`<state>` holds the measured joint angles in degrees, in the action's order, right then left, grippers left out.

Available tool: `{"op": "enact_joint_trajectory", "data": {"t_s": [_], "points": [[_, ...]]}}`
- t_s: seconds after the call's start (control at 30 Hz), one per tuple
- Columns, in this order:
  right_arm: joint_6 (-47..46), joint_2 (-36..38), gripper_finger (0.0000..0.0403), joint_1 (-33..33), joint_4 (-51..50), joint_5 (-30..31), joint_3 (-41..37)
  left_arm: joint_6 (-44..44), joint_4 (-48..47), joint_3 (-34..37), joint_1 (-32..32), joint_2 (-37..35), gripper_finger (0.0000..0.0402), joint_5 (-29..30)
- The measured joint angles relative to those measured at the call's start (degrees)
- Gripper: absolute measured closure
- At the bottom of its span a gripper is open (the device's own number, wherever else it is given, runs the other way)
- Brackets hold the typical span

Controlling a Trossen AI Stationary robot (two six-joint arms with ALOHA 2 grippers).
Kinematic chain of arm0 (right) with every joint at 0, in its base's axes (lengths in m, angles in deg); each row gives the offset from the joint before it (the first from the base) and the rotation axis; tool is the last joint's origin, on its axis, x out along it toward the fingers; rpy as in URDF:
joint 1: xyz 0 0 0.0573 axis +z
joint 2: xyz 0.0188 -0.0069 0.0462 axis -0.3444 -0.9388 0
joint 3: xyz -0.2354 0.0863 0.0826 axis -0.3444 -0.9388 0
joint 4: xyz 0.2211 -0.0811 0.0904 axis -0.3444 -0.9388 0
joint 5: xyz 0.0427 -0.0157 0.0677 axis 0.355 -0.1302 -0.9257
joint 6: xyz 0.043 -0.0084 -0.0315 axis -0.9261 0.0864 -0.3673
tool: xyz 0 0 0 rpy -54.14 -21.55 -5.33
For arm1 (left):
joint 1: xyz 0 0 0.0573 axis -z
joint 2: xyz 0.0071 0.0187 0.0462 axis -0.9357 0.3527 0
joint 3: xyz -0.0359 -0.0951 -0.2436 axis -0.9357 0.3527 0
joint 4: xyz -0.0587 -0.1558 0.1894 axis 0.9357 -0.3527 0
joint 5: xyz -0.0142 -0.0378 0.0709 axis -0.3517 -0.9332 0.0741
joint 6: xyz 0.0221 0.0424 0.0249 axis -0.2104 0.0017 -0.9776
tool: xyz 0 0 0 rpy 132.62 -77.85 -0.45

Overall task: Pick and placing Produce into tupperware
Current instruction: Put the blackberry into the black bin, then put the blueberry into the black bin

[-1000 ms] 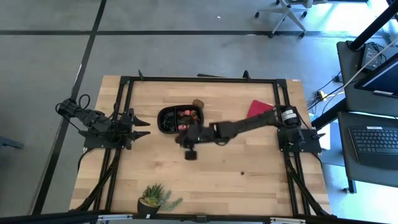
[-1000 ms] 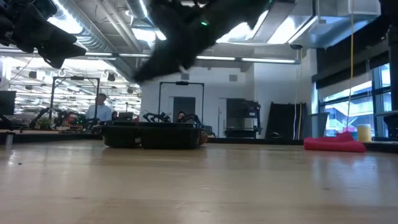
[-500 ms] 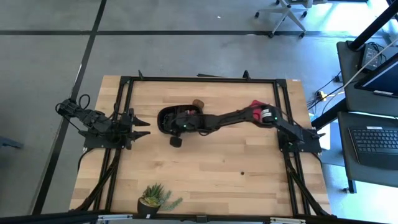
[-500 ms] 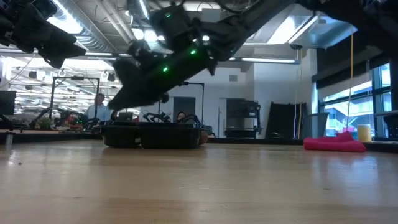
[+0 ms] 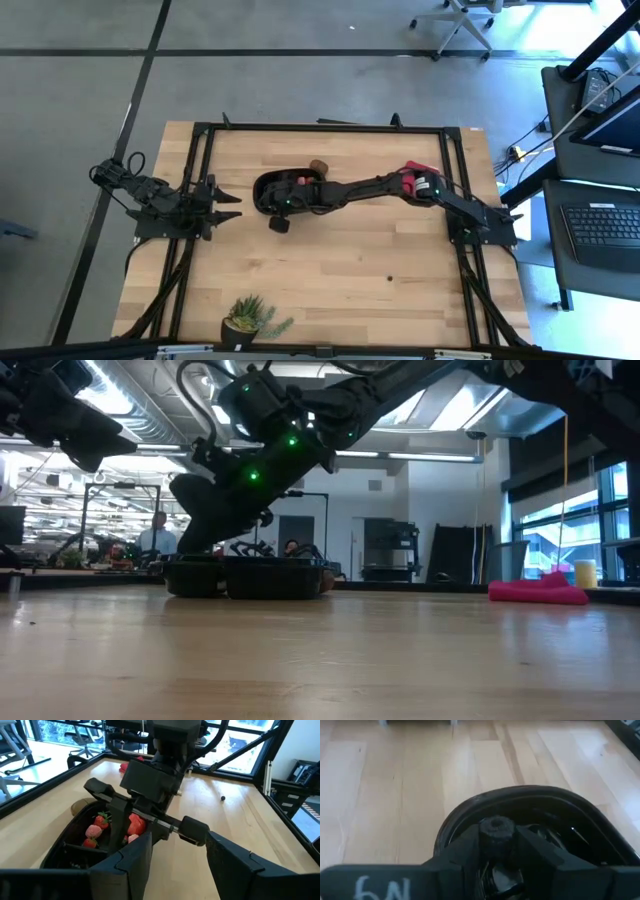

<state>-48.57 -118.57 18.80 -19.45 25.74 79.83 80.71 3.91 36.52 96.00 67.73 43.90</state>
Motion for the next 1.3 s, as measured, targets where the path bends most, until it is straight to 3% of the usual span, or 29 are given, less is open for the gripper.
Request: {"op": "enact_joint_trajectory", "data": {"t_s": [0.43, 0.57, 0.67, 0.8, 0.9, 1.1, 1.3], "points": [[0.38, 2.55, 0.0181, 0.02, -5.0, 0.02, -0.17, 0.18, 0.01, 0.0, 0.0, -0.01, 0.0223, 0.0], [0.36, 8.99, 0.017, 0.94, -16.26, 0.2, 0.01, 0.18, 0.0, 0.0, 0.0, -0.02, 0.0223, 0.0], [-0.59, 14.22, 0.0169, 2.85, -32.03, -0.01, 0.02, 0.43, -0.04, 0.0, 0.0, -0.01, 0.0223, -0.23], [-10.01, 21.54, 0.0168, 5.99, -51.43, 0.02, -0.65, 2.49, -0.61, 0.0, 0.0, 0.0, 0.0223, -0.61], [-17.95, 27.73, 0.0168, 9.8, -57.77, 1.05, -3.86, 3.44, -1.66, 0.0, 0.01, -0.02, 0.0223, -0.63], [-39.48, 40.39, 0.0168, 20.9, -61.87, 0.32, -17.57, 3.46, -2.41, 0.0, 0.0, -0.02, 0.0223, -0.63], [-53.67, 46.48, 0.0168, 32.65, -55.35, 0.32, -32.88, 3.44, -2.52, 0.0, 0.0, -0.02, 0.0223, -0.64]]}}
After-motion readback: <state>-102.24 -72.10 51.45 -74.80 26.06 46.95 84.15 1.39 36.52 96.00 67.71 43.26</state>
